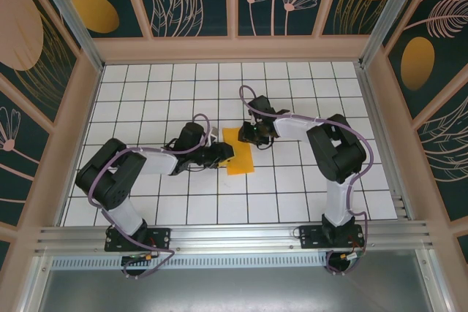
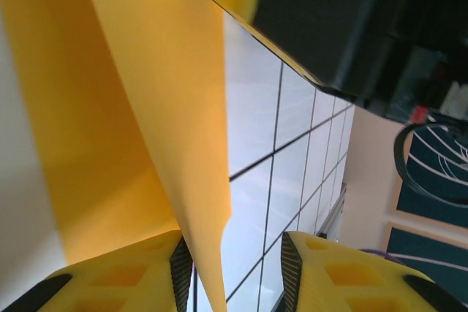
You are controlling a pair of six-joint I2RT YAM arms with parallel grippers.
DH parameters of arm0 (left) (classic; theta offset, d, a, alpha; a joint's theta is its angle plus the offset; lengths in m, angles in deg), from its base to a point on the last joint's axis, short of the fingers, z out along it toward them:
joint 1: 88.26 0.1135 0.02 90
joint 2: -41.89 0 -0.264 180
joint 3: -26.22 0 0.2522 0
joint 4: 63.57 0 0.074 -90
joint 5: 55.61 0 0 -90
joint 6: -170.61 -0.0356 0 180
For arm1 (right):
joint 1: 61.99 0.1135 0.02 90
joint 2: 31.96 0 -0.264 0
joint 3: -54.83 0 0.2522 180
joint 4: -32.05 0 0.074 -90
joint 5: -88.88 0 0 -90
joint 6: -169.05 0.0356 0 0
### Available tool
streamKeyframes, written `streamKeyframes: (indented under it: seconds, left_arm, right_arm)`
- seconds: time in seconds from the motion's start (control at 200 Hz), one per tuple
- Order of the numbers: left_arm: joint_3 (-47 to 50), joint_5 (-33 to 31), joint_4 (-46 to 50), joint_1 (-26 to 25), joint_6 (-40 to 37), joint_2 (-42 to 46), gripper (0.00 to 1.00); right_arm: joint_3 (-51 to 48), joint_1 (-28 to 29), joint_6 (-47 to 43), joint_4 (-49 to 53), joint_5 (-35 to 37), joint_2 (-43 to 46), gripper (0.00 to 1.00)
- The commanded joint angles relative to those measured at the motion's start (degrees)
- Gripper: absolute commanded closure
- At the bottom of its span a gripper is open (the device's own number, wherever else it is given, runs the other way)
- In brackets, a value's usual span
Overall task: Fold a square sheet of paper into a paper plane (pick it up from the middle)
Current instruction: Fold the triangle a second time at the center of the table.
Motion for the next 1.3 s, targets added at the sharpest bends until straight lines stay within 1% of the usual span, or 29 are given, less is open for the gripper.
streamKeyframes:
  seconds: [0.0, 0.14, 0.295, 0.385, 0.405, 0.555, 0.751, 0.831, 0.866, 0.926, 1.046, 1.101, 1.116, 1.156, 1.221, 1.291]
  left_arm:
    - [-0.4, 1.8, -1.9, -0.9, 0.8, 0.7, 0.61]
    - [-0.3, 1.7, -2.4, -1.0, 0.9, 0.6, 0.62]
    - [-0.8, 2.5, -5.5, -1.1, 2.2, -0.5, 0.62]
    - [-2.0, 2.5, -5.9, -1.1, 2.3, -0.7, 0.59]
    - [-2.2, 2.4, -5.9, -1.1, 2.3, -2.4, 0.58]
    - [-3.7, 2.4, -6.4, -1.1, 2.4, -4.9, 0.54]
    - [-5.3, 2.3, -6.7, -1.1, 2.7, -6.7, 0.5]
    - [-5.6, 1.8, -6.3, -1.1, 2.5, -7.2, 0.5]
    - [-5.7, 1.6, -5.9, -1.1, 2.4, -7.4, 0.51]
    - [-5.8, 0.7, -5.1, -1.1, 2.3, -7.6, 0.57]
    - [-6.0, -0.7, -3.5, -1.1, 1.5, -7.5, 0.63]
    - [-6.1, -1.1, -3.2, -1.1, 1.5, -7.7, 0.64]
    - [-6.1, -1.2, -3.2, -1.1, 1.5, -7.7, 0.64]
    - [-6.1, -1.5, -2.8, -1.1, 1.5, -7.8, 0.65]
    - [-6.0, -1.9, -2.7, -1.1, 1.5, -7.8, 0.66]
    - [-6.1, -2.2, -2.4, -1.1, 1.5, -7.9, 0.67]
  right_arm:
    - [-0.6, -0.3, 0.8, 4.0, 1.8, -3.8, 0.7]
    - [-0.7, -0.4, 0.9, 4.0, 1.7, -3.7, 0.7]
    - [-0.7, -0.5, 0.9, 4.0, 1.2, -3.8, 0.7]
    - [-0.9, -0.7, 1.0, 3.8, 0.5, -3.9, 0.7]
    - [-0.9, -0.7, 1.0, 3.7, 0.4, -3.8, 0.7]
    - [-1.1, -0.9, 0.9, 3.5, -0.7, -3.6, 0.7]
    - [-1.0, -1.2, 0.7, 3.4, -2.3, -3.2, 0.69]
    - [-0.8, -1.6, 0.5, 3.1, -3.4, -2.4, 0.68]
    - [-0.8, -1.7, 0.2, 2.9, -4.1, -1.7, 0.68]
    - [-0.6, -1.7, -0.3, 2.2, -5.5, 0.0, 0.67]
    - [-0.4, -1.7, -1.5, 0.9, -8.5, 4.2, 0.65]
    - [-0.8, -1.7, -2.5, 0.3, -10.6, 6.3, 0.62]
    - [-0.9, -3.2, -2.6, 0.2, -11.2, 6.8, 0.61]
    - [-1.3, -3.9, -2.9, 0.2, -12.2, 8.3, 0.58]
    - [-2.6, -4.7, -3.5, 0.5, -12.4, 11.0, 0.54]
    - [-4.7, -5.6, -5.0, 1.2, -12.7, 13.4, 0.53]
